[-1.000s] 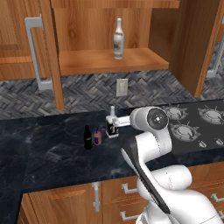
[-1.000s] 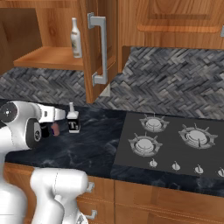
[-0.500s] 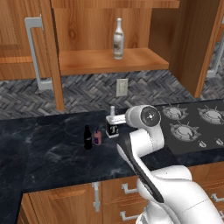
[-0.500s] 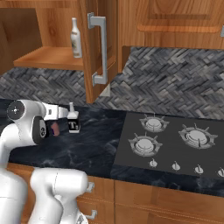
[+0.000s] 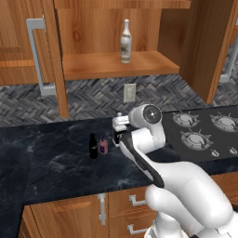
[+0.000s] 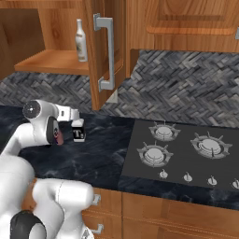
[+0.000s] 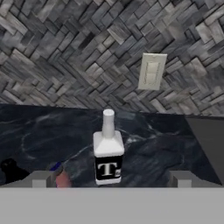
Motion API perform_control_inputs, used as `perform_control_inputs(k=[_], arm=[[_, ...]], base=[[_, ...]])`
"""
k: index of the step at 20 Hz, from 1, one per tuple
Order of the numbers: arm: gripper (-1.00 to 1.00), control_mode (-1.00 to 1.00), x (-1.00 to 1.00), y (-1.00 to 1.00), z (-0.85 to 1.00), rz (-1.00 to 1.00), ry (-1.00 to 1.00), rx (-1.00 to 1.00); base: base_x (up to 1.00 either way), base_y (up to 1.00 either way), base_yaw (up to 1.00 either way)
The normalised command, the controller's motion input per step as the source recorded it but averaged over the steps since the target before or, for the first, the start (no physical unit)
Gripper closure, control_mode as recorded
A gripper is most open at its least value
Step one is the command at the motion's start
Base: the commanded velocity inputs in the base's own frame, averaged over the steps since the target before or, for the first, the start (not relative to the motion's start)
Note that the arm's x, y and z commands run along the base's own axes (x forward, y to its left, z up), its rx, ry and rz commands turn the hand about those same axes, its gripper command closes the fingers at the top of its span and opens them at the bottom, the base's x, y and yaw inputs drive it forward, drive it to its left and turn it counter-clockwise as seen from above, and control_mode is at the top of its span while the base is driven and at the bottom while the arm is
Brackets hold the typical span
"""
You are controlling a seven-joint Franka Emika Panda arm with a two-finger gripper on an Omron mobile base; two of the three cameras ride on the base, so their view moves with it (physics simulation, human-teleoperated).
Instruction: Sort all alcoholic drinks to one cabinet, and non-alcoholic drinks to the other.
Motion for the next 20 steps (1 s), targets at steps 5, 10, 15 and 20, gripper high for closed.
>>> perform_control_inputs(k=[5, 10, 15, 20], arm=[[-1.0, -1.0, 0.5, 0.0, -0.09, 0.01, 0.05, 0.0], [-1.0, -1.0, 0.48, 0.0, -0.08, 0.01, 0.05, 0.0], [-1.0, -1.0, 0.42, 0.07, -0.16, 0.02, 0.05, 0.0], [-1.0, -1.0, 0.41, 0.06, -0.22, 0.02, 0.07, 0.0]], base=[[0.0, 0.0, 0.0], [0.0, 0.0, 0.0], [0.0, 0.0, 0.0], [0.0, 0.0, 0.0]])
